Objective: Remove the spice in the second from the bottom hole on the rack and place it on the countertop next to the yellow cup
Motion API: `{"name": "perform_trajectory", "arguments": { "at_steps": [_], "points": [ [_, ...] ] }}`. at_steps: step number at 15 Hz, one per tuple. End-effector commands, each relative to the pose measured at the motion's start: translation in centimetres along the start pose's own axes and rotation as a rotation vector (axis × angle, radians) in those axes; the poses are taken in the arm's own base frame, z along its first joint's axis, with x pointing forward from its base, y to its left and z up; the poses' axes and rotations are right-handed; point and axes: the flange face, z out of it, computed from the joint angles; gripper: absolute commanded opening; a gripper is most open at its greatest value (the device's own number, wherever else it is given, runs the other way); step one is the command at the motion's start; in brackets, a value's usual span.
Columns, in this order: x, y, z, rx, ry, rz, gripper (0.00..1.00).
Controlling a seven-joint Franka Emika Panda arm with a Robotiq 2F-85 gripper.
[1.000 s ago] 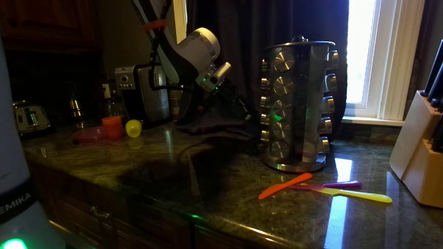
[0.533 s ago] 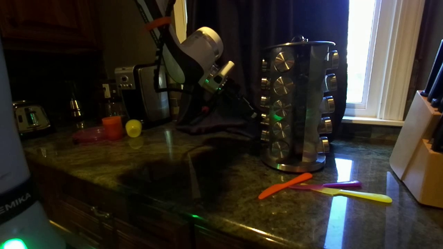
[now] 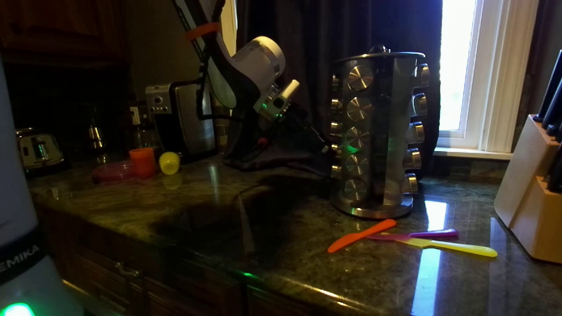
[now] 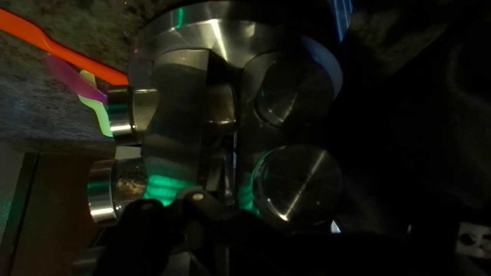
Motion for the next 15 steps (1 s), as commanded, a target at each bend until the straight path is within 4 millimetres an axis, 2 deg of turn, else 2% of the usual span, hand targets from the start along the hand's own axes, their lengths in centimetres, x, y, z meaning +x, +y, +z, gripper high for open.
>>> {"name": "perform_trajectory", "arguments": {
  "at_steps": [1,3,4,6,8,15],
  "points": [
    [-0.41,0.33,0.59,-0.044,0.007,0.011,0.87],
    [-0.32,0.43,0.66,-0.061,0.013,0.022,0.78],
    [-0.25,0.49,0.64,-0.072,0.018,0.026,0.68],
    [-0.2,0.43,0.56,-0.078,0.019,0.033,0.61],
    [-0.21,0.4,0.64,-0.087,0.024,0.04,0.64],
    [-0.43,0.04,0.29,-0.078,0.023,0.04,0.48]
  ]
}}
